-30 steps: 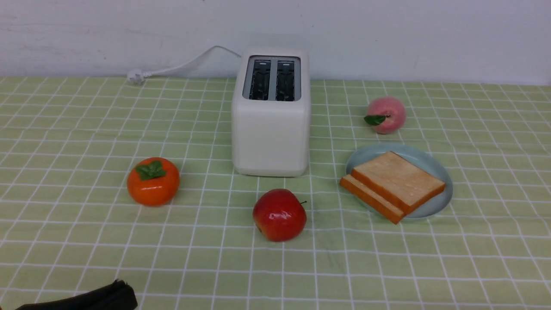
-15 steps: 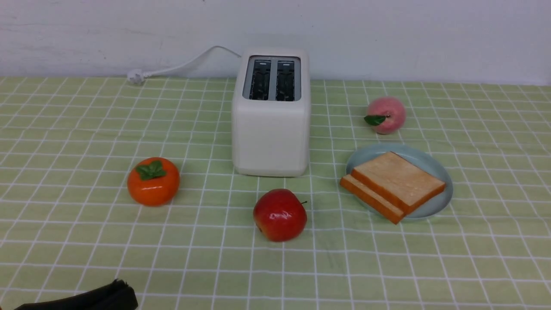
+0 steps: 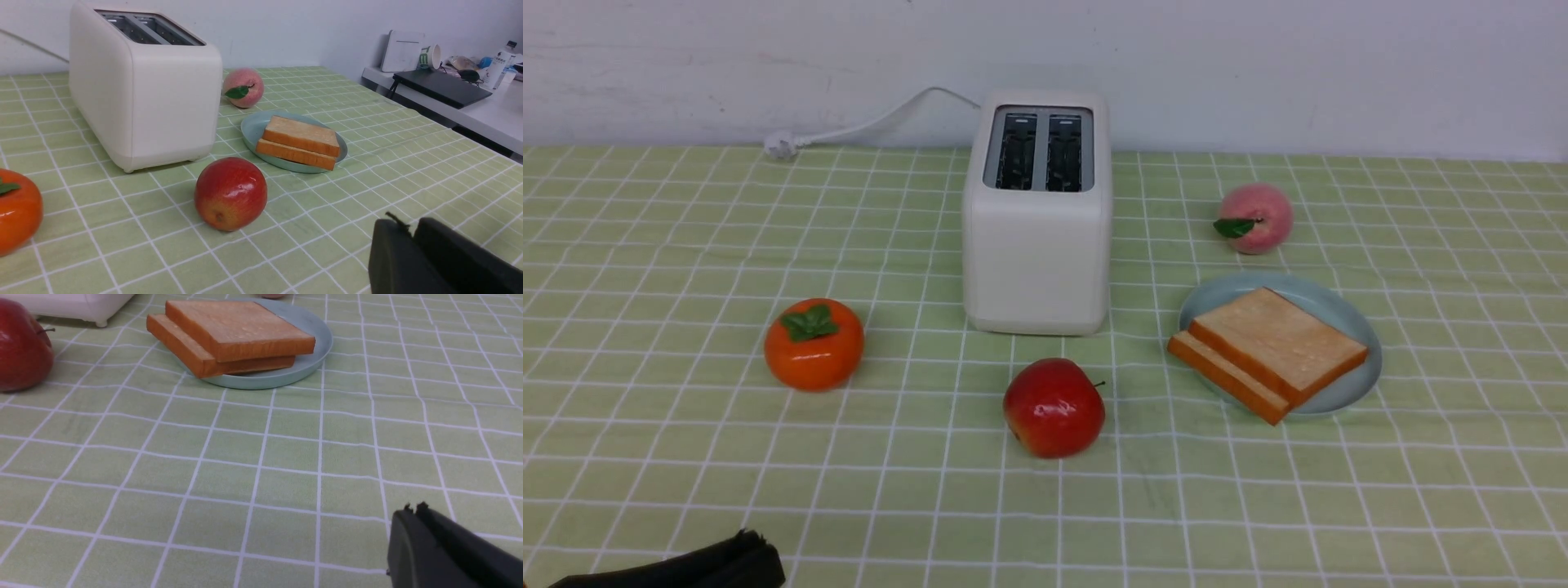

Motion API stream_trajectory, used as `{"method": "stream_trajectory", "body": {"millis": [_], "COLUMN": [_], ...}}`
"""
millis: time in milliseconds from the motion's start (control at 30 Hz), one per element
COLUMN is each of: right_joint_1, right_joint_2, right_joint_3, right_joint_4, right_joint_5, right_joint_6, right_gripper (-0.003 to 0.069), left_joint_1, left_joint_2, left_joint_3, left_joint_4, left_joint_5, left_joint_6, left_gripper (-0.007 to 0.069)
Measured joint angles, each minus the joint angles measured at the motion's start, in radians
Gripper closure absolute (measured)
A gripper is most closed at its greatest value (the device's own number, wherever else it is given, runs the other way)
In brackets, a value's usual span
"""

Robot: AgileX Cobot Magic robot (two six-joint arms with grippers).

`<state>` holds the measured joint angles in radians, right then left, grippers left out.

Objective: Take toasted bread from bread machine on green coffee tablecloth place on plate.

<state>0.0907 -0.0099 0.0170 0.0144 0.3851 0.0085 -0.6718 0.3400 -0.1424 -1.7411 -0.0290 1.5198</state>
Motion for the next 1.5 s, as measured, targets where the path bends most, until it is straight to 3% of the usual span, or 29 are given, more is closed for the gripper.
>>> {"method": "stream_trajectory", "body": {"millis": [167,300,400,533,667,700,733,800,867,1000,1200,1333,1500], "right_joint_1": [0.000,0.000,0.000,0.000,0.000,0.000,0.000,0.000,0.000,0.000,0.000,0.000,0.000], "right_joint_2": [0.000,0.000,0.000,0.000,0.000,0.000,0.000,0.000,0.000,0.000,0.000,0.000,0.000], "right_joint_3": [0.000,0.000,0.000,0.000,0.000,0.000,0.000,0.000,0.000,0.000,0.000,0.000,0.000], "right_joint_4": [0.001,0.001,0.001,0.001,0.001,0.001,0.001,0.001,0.001,0.001,0.001,0.001,0.001], "right_joint_5": [0.001,0.001,0.001,0.001,0.001,0.001,0.001,0.001,0.001,0.001,0.001,0.001,0.002], "right_joint_6": [0.000,0.000,0.000,0.000,0.000,0.000,0.000,0.000,0.000,0.000,0.000,0.000,0.000], "right_gripper": [0.0669,0.0662,0.0660,0.0658,0.0655,0.0655,0.0655,0.0655,0.0654,0.0647,0.0645,0.0643,0.0638], "left_joint_1": [0.000,0.000,0.000,0.000,0.000,0.000,0.000,0.000,0.000,0.000,0.023,0.157,0.399], "left_joint_2": [0.000,0.000,0.000,0.000,0.000,0.000,0.000,0.000,0.000,0.000,-0.001,-0.047,-0.196], "left_joint_3": [0.000,0.000,0.000,0.000,0.000,0.000,0.000,0.000,0.000,0.000,0.000,0.000,0.022], "left_joint_4": [0.000,0.000,0.008,0.154,0.669,0.696,0.875,1.114,1.267,1.461,1.526,1.548,1.560], "left_joint_5": [-0.024,-0.024,-0.024,-0.027,-0.029,-0.029,-0.023,-0.016,-0.010,0.006,0.002,0.009,0.084], "left_joint_6": [-0.009,-0.019,-0.036,-0.235,-0.700,-0.700,-0.870,-1.061,-1.208,-1.366,-1.426,-1.433,-1.443], "left_gripper": [0.0560,0.0637,0.0638,0.0638,0.0638,0.0638,0.0638,0.0638,0.0638,0.0638,0.0638,0.0638,0.0638]}}
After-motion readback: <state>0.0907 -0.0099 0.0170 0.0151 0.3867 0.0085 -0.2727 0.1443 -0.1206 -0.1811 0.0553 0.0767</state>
